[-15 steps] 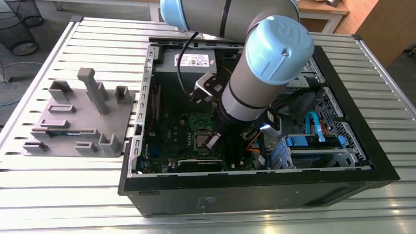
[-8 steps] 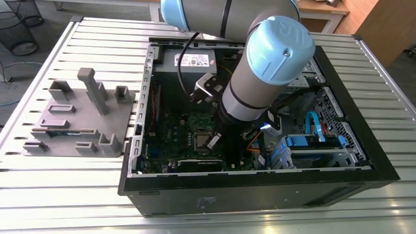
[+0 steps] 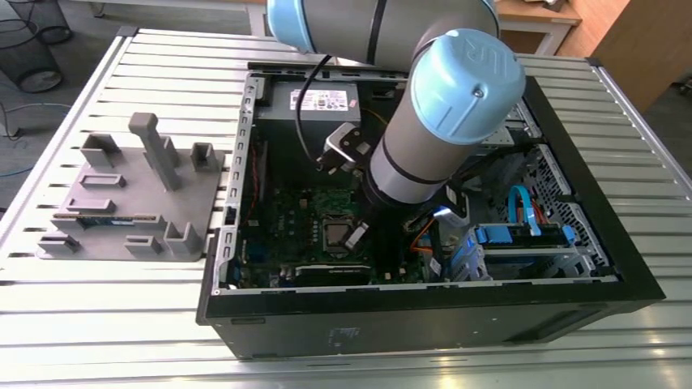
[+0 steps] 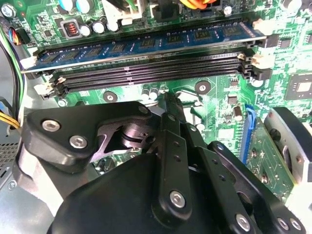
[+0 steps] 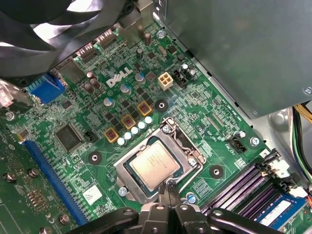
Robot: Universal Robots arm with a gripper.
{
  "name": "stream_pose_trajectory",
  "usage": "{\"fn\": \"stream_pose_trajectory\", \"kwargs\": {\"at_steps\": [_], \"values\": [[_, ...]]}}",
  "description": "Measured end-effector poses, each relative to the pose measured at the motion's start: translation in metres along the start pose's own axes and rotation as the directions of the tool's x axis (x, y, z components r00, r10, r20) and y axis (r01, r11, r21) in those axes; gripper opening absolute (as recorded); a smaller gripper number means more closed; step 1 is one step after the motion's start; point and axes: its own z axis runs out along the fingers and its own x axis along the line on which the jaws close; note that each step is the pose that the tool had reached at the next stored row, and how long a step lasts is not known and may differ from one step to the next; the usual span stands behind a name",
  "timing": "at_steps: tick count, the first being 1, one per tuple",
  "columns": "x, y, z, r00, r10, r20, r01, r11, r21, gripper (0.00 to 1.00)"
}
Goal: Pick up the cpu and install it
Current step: 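Install the first cpu locking lever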
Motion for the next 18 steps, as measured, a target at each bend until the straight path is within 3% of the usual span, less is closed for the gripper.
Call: {"fn": "stream_pose_trajectory", "kwargs": {"at_steps": [4, 10, 18], "values": [[0.0003, 0.0003, -0.0011, 1.0000, 0.000, 0.0008, 0.000, 1.0000, -0.0005, 0.11], [0.0003, 0.0023, -0.0119, 1.0000, 0.000, 0.0023, 0.000, 1.0000, -0.0011, 0.11], [0.0020, 0.0006, -0.0098, 1.0000, 0.000, 0.0035, 0.000, 1.0000, -0.0001, 0.11]]}}
